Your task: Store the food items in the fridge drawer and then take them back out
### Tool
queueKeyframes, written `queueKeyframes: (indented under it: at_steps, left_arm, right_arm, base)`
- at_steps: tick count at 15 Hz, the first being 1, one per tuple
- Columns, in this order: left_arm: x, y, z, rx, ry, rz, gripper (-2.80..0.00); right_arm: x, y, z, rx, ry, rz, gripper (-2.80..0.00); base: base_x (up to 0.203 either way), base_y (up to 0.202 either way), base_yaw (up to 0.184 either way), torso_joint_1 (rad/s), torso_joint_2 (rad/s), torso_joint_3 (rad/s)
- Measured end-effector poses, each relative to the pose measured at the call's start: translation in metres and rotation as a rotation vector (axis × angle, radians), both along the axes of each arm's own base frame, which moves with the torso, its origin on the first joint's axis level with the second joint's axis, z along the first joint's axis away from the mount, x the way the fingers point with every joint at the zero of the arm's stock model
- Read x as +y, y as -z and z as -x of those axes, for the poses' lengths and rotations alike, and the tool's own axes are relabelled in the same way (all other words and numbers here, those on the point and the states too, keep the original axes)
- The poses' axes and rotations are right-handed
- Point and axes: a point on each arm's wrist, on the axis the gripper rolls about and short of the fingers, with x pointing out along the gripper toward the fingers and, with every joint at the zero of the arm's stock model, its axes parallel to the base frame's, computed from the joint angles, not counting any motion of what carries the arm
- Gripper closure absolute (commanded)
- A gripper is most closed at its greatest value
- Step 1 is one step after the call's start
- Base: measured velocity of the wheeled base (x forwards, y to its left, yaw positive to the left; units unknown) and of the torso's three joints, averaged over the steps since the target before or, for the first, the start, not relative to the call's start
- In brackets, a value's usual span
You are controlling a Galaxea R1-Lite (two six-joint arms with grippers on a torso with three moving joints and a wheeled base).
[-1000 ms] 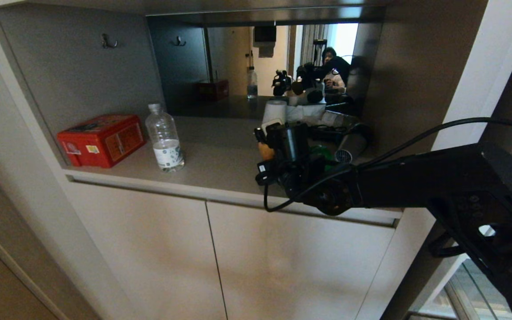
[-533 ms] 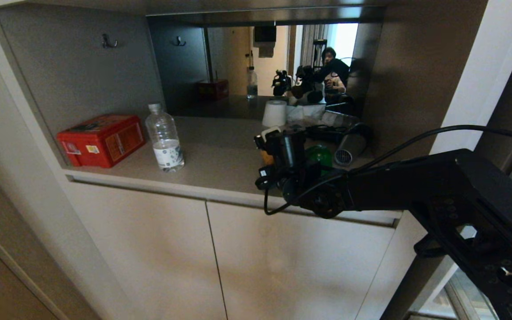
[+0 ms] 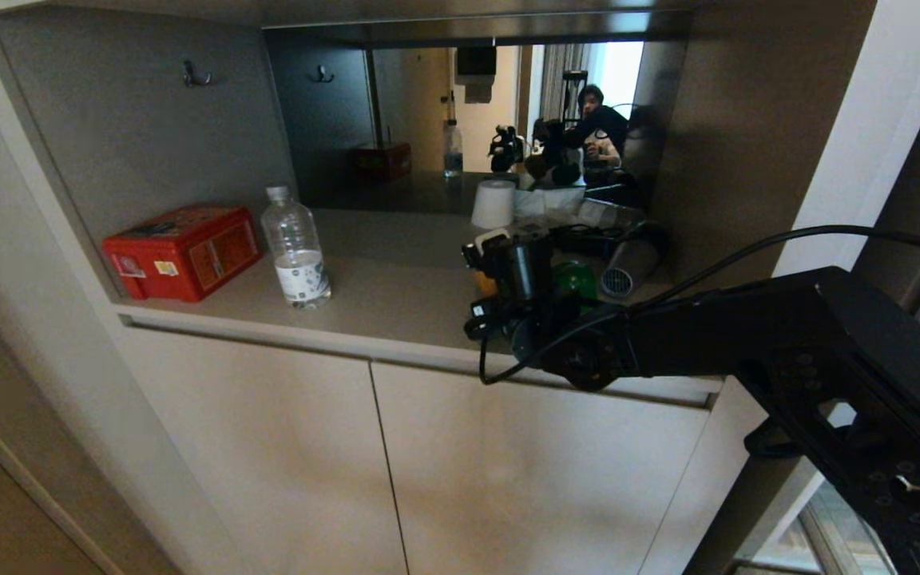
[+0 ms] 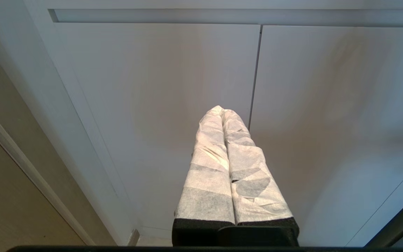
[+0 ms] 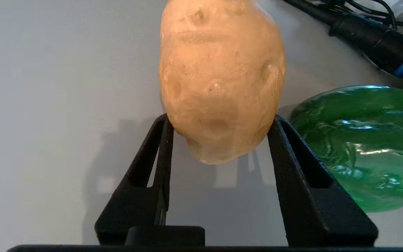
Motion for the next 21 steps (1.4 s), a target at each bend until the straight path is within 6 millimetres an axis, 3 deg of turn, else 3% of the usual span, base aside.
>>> queueKeyframes:
  at_steps: [2,3,16,21]
  left_arm:
    - [0.0,0.0,0.0,0.0,0.0,0.0,0.0]
    - [0.0,0.0,0.0,0.0,0.0,0.0,0.0]
    - [0.0,0.0,0.0,0.0,0.0,0.0,0.0]
    - [0.0,0.0,0.0,0.0,0.0,0.0,0.0]
  right_arm:
    - [-0.001,0.0,-0.001,0.0,0.001,0.005,0.0]
    - [-0.001,0.0,-0.001,0.0,0.001,0.008,-2.8]
    - [0.0,0.006,-0.002,0.011,0.001,0.016,-2.8]
    - [-0.004,-0.013,0.021,0.008,-0.019,0.009,-2.8]
  base:
    - [0.0,0.0,0.0,0.0,0.0,0.0]
    - [0.0,0.0,0.0,0.0,0.0,0.0]
    - [0.0,0.0,0.0,0.0,0.0,0.0]
    - [0.0,0.0,0.0,0.0,0.0,0.0]
